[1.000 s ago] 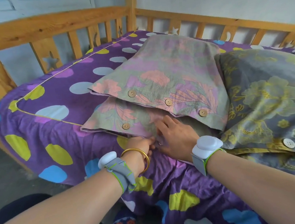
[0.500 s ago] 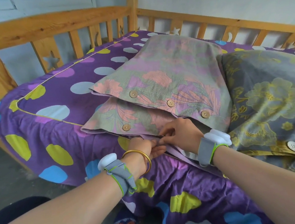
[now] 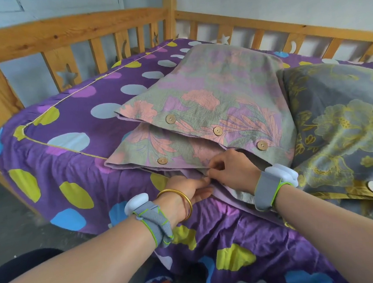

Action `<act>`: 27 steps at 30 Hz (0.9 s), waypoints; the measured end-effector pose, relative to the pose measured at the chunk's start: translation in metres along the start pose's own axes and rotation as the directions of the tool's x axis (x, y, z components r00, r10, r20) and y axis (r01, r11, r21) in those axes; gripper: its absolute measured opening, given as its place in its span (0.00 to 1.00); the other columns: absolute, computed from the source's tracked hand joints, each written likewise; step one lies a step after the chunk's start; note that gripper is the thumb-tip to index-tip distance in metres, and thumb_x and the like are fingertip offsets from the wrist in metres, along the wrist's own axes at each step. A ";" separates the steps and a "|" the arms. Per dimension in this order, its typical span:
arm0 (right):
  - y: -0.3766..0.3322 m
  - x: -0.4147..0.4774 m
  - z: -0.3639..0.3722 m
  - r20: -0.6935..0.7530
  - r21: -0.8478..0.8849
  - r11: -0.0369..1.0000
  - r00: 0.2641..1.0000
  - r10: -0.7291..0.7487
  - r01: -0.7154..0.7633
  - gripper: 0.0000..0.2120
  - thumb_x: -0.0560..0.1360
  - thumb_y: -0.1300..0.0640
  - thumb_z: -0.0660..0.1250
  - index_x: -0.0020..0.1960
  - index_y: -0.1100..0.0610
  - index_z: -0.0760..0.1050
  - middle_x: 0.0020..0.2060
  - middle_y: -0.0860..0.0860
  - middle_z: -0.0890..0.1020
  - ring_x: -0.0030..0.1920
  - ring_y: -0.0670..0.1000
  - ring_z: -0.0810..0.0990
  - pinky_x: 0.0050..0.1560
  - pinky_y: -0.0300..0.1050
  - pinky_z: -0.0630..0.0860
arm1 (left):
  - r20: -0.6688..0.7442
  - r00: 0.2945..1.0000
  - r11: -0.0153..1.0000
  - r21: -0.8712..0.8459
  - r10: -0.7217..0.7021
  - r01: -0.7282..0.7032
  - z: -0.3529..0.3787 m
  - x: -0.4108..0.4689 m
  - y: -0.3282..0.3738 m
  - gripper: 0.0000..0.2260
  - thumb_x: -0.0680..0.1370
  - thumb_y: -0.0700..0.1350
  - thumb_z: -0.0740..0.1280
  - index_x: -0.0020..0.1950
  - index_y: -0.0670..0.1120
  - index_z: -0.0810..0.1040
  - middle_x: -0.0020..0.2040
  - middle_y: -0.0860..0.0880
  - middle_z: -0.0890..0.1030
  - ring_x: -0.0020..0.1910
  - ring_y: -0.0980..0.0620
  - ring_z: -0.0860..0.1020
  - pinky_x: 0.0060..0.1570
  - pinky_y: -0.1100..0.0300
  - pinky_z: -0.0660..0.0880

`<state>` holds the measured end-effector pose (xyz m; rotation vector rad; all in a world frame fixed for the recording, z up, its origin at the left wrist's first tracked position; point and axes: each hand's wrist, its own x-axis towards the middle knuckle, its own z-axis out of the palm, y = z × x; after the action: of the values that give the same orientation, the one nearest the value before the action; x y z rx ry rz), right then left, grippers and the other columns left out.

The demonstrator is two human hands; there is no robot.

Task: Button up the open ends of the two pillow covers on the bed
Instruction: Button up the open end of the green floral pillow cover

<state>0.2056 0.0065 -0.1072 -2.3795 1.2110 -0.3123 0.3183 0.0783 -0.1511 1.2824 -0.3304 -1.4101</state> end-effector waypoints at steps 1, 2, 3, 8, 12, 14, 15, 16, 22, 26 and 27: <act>0.000 -0.001 0.002 -0.018 -0.024 0.999 1.000 -0.024 0.023 0.05 0.72 0.56 0.69 0.43 0.55 0.82 0.35 0.47 0.79 0.36 0.47 0.76 0.41 0.38 0.70 | -0.007 1.000 1.000 0.014 0.014 -0.014 -0.001 0.001 -0.001 0.05 0.75 0.31 0.66 0.40 0.37 0.76 0.22 0.48 0.80 0.20 0.55 0.79 0.25 0.66 0.78; 0.001 -0.002 0.003 -0.037 -0.047 0.998 0.998 -0.051 0.049 0.05 0.72 0.55 0.68 0.43 0.55 0.81 0.35 0.47 0.78 0.38 0.48 0.76 0.42 0.40 0.70 | -0.016 1.000 0.999 0.027 0.026 -0.025 -0.001 0.001 -0.001 0.05 0.75 0.31 0.66 0.39 0.38 0.76 0.21 0.49 0.79 0.20 0.56 0.78 0.24 0.66 0.77; 0.001 -0.003 0.003 -0.060 -0.067 0.995 0.995 -0.080 0.076 0.04 0.72 0.55 0.68 0.42 0.55 0.81 0.35 0.46 0.78 0.38 0.48 0.75 0.42 0.41 0.71 | -0.025 0.999 0.999 0.035 0.033 -0.032 -0.002 0.001 -0.001 0.06 0.75 0.31 0.66 0.39 0.38 0.75 0.21 0.49 0.79 0.19 0.56 0.78 0.24 0.66 0.77; 0.003 -0.004 0.000 -0.018 -0.115 0.986 0.992 -0.123 0.120 0.05 0.72 0.54 0.68 0.43 0.53 0.81 0.35 0.47 0.80 0.40 0.51 0.79 0.46 0.46 0.77 | -0.022 0.999 0.999 0.033 0.041 -0.040 0.000 -0.001 0.001 0.06 0.75 0.31 0.66 0.39 0.38 0.75 0.20 0.48 0.79 0.19 0.55 0.78 0.24 0.65 0.78; 0.001 -0.003 -0.003 0.014 -0.061 0.991 0.993 -0.120 0.121 0.06 0.72 0.55 0.69 0.43 0.54 0.83 0.34 0.46 0.81 0.39 0.48 0.80 0.46 0.42 0.76 | -0.042 0.998 0.995 0.089 0.045 -0.042 -0.001 -0.003 0.001 0.06 0.75 0.34 0.67 0.40 0.42 0.75 0.21 0.50 0.79 0.19 0.55 0.78 0.19 0.65 0.75; 0.001 -0.002 -0.004 0.011 -0.021 0.995 0.995 -0.100 0.100 0.05 0.72 0.55 0.69 0.42 0.55 0.83 0.32 0.46 0.80 0.33 0.43 0.78 0.43 0.39 0.75 | -0.051 0.997 0.993 0.111 0.056 -0.050 -0.001 -0.003 0.001 0.06 0.75 0.35 0.67 0.40 0.42 0.75 0.20 0.50 0.79 0.18 0.55 0.78 0.18 0.65 0.74; 0.001 -0.002 -0.005 0.015 0.002 0.997 0.997 -0.082 0.082 0.05 0.72 0.55 0.69 0.41 0.55 0.83 0.30 0.46 0.80 0.30 0.41 0.77 0.42 0.37 0.75 | -0.053 0.997 0.992 0.114 0.060 -0.053 -0.001 -0.003 0.001 0.06 0.75 0.35 0.67 0.40 0.43 0.75 0.20 0.50 0.79 0.18 0.55 0.78 0.17 0.65 0.73; 0.001 -0.002 -0.005 0.015 0.026 0.998 0.998 -0.062 0.061 0.05 0.72 0.55 0.69 0.41 0.55 0.83 0.28 0.45 0.79 0.27 0.39 0.76 0.39 0.34 0.74 | -0.055 0.997 0.992 0.114 0.062 -0.056 -0.001 -0.003 0.001 0.06 0.75 0.35 0.67 0.40 0.42 0.74 0.20 0.50 0.79 0.18 0.56 0.77 0.17 0.65 0.73; -0.002 0.001 -0.005 0.033 0.244 0.965 0.996 0.087 -0.092 0.06 0.71 0.56 0.71 0.38 0.57 0.83 0.26 0.50 0.79 0.26 0.45 0.74 0.32 0.35 0.71 | -0.063 0.996 0.993 0.104 0.067 -0.060 0.000 -0.001 0.002 0.07 0.75 0.34 0.67 0.39 0.42 0.74 0.19 0.50 0.78 0.18 0.56 0.77 0.18 0.65 0.74; -0.003 0.003 -0.004 0.090 0.346 0.919 0.981 0.169 -0.190 0.17 0.74 0.48 0.69 0.39 0.62 0.83 0.28 0.53 0.82 0.25 0.46 0.76 0.31 0.36 0.74 | -0.082 0.993 0.991 0.118 0.079 -0.069 0.000 0.001 0.000 0.09 0.76 0.33 0.64 0.38 0.44 0.74 0.19 0.51 0.78 0.18 0.58 0.77 0.18 0.67 0.73; -0.003 0.004 -0.003 0.104 0.351 0.914 0.979 0.176 -0.202 0.16 0.75 0.51 0.68 0.39 0.63 0.83 0.29 0.53 0.82 0.24 0.45 0.75 0.30 0.35 0.74 | -0.083 0.993 0.990 0.120 0.080 -0.070 0.000 0.001 0.000 0.10 0.77 0.32 0.63 0.38 0.44 0.74 0.19 0.51 0.78 0.18 0.58 0.77 0.18 0.67 0.73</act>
<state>0.2086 0.0039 -0.1032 -1.9286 1.2217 -0.3507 0.3184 0.0769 -0.1514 1.4085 -0.4021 -1.2821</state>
